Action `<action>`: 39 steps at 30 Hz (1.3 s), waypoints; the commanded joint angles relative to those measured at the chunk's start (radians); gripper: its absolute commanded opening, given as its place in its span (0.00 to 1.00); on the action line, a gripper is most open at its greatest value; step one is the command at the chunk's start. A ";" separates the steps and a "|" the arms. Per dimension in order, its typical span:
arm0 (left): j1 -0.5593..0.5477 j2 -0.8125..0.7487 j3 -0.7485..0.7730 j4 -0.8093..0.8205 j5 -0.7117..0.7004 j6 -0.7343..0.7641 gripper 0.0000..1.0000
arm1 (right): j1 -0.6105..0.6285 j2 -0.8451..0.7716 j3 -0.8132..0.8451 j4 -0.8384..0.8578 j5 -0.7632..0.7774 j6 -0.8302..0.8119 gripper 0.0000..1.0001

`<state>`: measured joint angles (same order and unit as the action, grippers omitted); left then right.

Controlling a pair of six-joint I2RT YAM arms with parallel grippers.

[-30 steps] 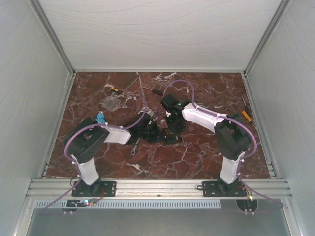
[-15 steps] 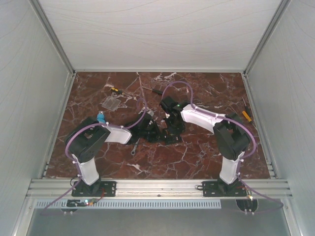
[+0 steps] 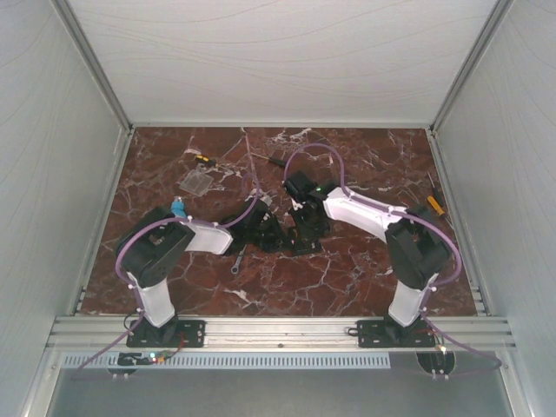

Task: Snap on the fuse box
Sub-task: Install the fuse at the fuse box base.

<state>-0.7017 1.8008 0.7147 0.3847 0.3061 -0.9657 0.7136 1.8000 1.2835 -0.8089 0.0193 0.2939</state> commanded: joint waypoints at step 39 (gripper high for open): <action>0.023 -0.115 0.031 -0.036 0.008 0.092 0.46 | -0.020 -0.116 -0.134 0.196 0.025 0.056 0.06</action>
<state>-0.6643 1.6436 0.6678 0.3099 0.2867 -0.8867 0.6964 1.6562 1.1122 -0.6064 0.0483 0.3347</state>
